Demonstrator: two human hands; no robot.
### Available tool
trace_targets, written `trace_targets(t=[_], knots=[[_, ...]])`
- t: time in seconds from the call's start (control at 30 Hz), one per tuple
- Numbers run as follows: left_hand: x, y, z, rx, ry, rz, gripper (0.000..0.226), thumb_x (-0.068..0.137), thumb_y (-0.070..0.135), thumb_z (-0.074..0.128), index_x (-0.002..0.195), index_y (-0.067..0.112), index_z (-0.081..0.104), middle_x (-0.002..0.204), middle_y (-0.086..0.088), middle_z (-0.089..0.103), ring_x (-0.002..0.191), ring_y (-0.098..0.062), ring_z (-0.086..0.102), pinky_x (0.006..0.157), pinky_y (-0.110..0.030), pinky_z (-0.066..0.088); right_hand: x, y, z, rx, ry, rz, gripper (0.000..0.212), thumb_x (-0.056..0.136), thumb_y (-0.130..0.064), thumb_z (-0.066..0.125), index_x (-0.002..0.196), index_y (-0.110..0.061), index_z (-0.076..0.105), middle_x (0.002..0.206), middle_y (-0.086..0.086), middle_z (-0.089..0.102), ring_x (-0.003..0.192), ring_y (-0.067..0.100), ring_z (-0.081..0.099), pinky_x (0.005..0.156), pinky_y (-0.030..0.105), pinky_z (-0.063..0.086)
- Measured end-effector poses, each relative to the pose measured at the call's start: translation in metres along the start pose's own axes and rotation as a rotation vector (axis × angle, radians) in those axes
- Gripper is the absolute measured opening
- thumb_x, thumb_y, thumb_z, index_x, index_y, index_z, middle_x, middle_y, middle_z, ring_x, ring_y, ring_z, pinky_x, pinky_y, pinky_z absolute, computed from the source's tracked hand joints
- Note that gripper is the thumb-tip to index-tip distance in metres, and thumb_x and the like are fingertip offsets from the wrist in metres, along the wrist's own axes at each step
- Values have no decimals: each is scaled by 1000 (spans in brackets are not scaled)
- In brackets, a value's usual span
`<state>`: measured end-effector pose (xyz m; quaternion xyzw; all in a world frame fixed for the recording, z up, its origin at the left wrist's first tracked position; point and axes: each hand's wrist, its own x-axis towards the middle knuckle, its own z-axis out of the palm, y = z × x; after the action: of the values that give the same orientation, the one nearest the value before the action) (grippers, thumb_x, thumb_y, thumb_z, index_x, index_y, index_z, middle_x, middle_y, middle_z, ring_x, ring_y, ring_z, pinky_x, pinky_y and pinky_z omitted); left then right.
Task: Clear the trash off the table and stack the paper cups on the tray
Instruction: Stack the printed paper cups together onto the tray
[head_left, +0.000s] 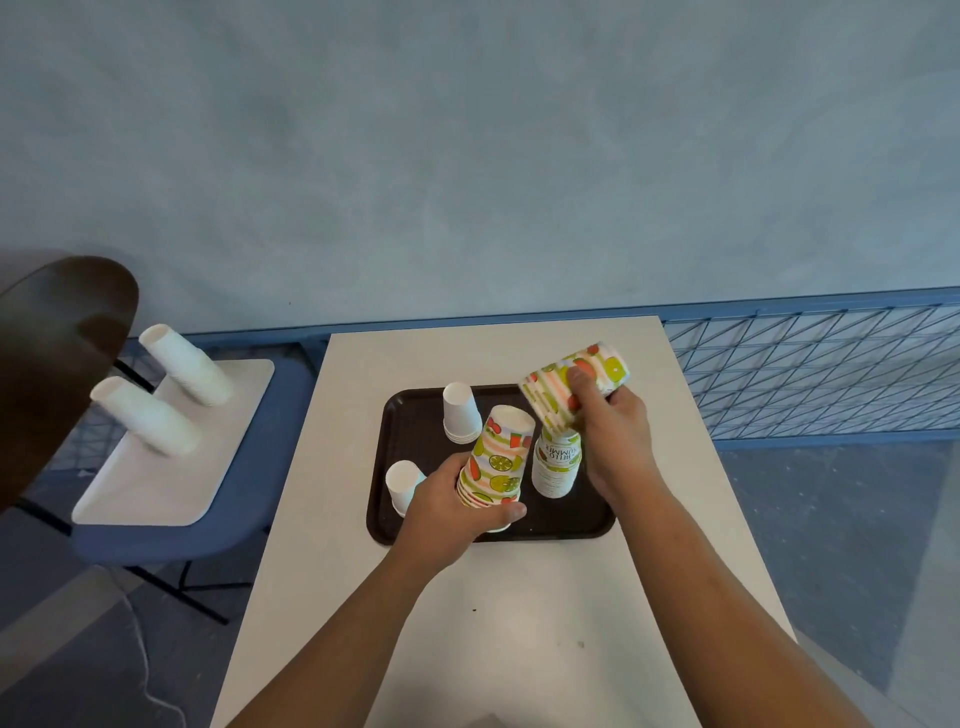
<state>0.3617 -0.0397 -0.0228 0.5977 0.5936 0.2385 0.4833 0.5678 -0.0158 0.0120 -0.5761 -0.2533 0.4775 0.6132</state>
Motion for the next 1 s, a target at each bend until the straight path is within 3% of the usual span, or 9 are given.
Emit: trace_targets(t=[0.07,0.23,0.33,0.4,0.53,0.67,0.77,0.9,1.0], knots=[[1,-1,-1,-21,7,-1,65,72,42,93,128,33,60,112,18,71,103,-5,69,78,-14,54,12,0,-8,7,108,-11,21,90,-35,76,98,-15,75,95,4,80,91,21,77,91,45,60],[8,1,-2,-71,22,5,58,74,40,92,122,38,59,112,19,70,103,-4,69,81,-16,56,35,9,-20,-440,255,-161,41,84,-45,78,114,-20,64,100,-9,70,91,7,68,84,32,56],[12,4,0,-106,19,3,59,75,38,92,126,35,61,114,17,72,105,-7,70,91,-28,60,38,24,-18,-578,162,-216,39,82,-44,80,108,-24,59,97,-11,66,88,3,64,76,28,53],[15,7,0,-118,14,13,57,76,38,91,125,35,62,114,17,73,105,-6,70,93,-28,60,41,38,-18,-666,101,-232,39,81,-45,80,107,-26,57,98,-10,65,89,7,64,75,29,52],[22,15,-1,-110,8,32,53,76,42,90,122,38,63,111,20,73,102,0,70,88,-22,57,45,63,-22,-776,22,-232,46,79,-43,82,114,-26,57,104,-9,65,96,13,63,82,33,54],[29,18,1,-108,5,39,56,75,44,91,124,37,64,114,17,74,106,-4,71,96,-32,59,47,81,-30,-909,-120,-143,58,78,-44,82,125,-23,55,119,-1,63,111,22,61,91,38,53],[33,19,0,-103,2,50,54,74,44,92,121,36,66,112,17,75,104,-3,72,98,-37,60,45,77,-34,-1055,-159,-150,79,80,-42,78,146,-17,42,140,8,51,129,31,46,103,45,45],[40,28,3,-48,19,73,55,75,45,90,123,35,64,113,15,74,105,-7,72,98,-38,60,20,41,-26,-799,64,-418,67,79,-47,59,140,-19,52,136,-2,49,126,17,42,100,40,49],[42,42,8,23,28,117,54,77,44,89,123,36,62,113,16,73,103,-6,70,94,-30,59,7,13,-9,-682,-109,-404,66,82,-58,60,137,-24,53,122,-10,58,116,8,53,94,27,49]])
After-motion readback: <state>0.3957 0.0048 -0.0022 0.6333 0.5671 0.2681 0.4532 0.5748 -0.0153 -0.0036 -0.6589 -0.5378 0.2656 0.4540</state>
